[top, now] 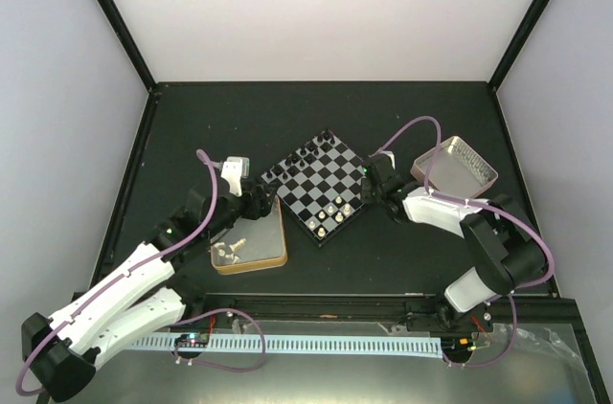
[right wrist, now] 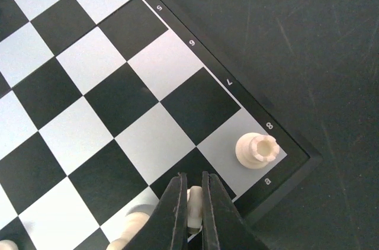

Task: Set up the chess pieces on the board
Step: Place the chess piece on the chessboard.

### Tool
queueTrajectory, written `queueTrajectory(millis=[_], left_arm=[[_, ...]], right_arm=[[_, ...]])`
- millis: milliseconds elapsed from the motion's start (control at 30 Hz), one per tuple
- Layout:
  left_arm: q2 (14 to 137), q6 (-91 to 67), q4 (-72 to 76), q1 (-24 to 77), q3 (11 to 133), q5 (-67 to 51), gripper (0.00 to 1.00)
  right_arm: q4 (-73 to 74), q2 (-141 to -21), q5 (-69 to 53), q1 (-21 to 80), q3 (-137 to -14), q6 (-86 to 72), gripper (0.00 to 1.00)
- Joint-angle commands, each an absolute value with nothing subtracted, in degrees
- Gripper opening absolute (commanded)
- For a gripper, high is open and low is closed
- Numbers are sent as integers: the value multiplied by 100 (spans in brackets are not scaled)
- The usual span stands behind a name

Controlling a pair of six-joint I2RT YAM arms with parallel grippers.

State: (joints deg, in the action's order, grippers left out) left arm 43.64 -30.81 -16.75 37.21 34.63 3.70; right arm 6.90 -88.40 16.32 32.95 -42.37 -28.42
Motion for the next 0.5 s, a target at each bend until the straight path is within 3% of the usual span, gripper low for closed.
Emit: queueTrajectory(millis=[0,467], left_arm=[[4395,-3142,-1715,3692,3480,453,75],[4449,-3205,-1804,3698,3489,493,75]], right_arm=[[416,-8916,1727,3259,-4186,-2849,7],[691,-8531,1765,3254,-4259,-2915,24]])
